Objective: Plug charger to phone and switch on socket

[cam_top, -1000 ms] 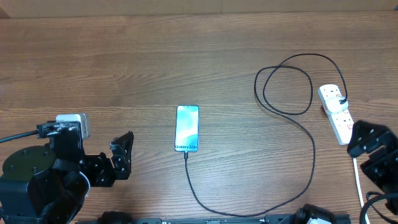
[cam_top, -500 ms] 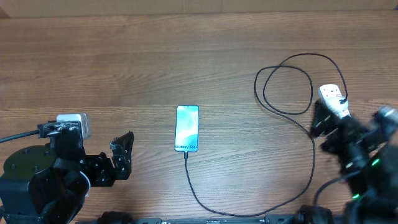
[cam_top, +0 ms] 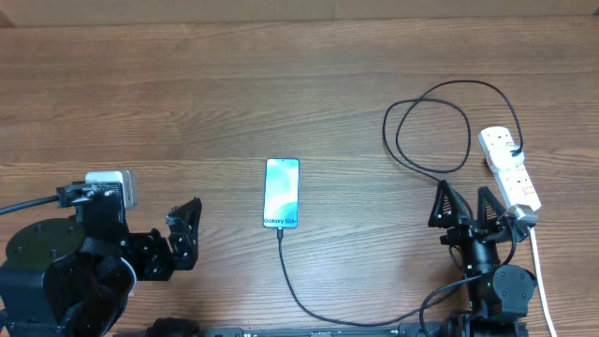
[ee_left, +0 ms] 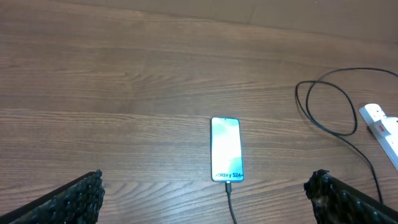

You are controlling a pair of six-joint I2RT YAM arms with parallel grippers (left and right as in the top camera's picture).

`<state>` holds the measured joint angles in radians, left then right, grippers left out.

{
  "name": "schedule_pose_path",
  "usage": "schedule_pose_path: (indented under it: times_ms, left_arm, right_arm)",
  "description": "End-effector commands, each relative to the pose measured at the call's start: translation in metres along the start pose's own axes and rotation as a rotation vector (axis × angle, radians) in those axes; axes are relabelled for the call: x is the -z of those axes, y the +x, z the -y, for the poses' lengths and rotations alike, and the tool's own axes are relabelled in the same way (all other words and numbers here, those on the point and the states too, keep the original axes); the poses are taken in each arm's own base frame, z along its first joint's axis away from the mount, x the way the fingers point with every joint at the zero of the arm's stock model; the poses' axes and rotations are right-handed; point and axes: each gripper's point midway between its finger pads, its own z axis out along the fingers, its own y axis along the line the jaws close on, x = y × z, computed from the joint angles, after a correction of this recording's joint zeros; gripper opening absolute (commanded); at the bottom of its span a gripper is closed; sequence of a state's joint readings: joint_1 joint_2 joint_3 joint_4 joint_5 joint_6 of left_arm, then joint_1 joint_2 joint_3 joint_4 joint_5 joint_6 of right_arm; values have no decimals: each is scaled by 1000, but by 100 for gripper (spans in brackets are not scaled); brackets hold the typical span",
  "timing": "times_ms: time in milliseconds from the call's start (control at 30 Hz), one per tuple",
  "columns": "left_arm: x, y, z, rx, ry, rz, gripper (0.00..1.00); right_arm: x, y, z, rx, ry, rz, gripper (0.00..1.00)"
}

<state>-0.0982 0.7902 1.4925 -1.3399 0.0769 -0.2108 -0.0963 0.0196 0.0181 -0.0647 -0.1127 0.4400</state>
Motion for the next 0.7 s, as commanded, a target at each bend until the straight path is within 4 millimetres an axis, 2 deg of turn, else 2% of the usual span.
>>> schedule_pose_path:
  times_ms: [0,133,667]
  left_arm:
    - [2,-1,0,4,-2,8,100]
    - [2,-1,0,4,-2,8,100]
    - [2,-1,0,4,-2,8,100]
  right_arm:
    - [1,-1,13,19,66,24,100]
    - [0,1,9,78,52,14,100]
    - [0,1,9,78,51,14,100]
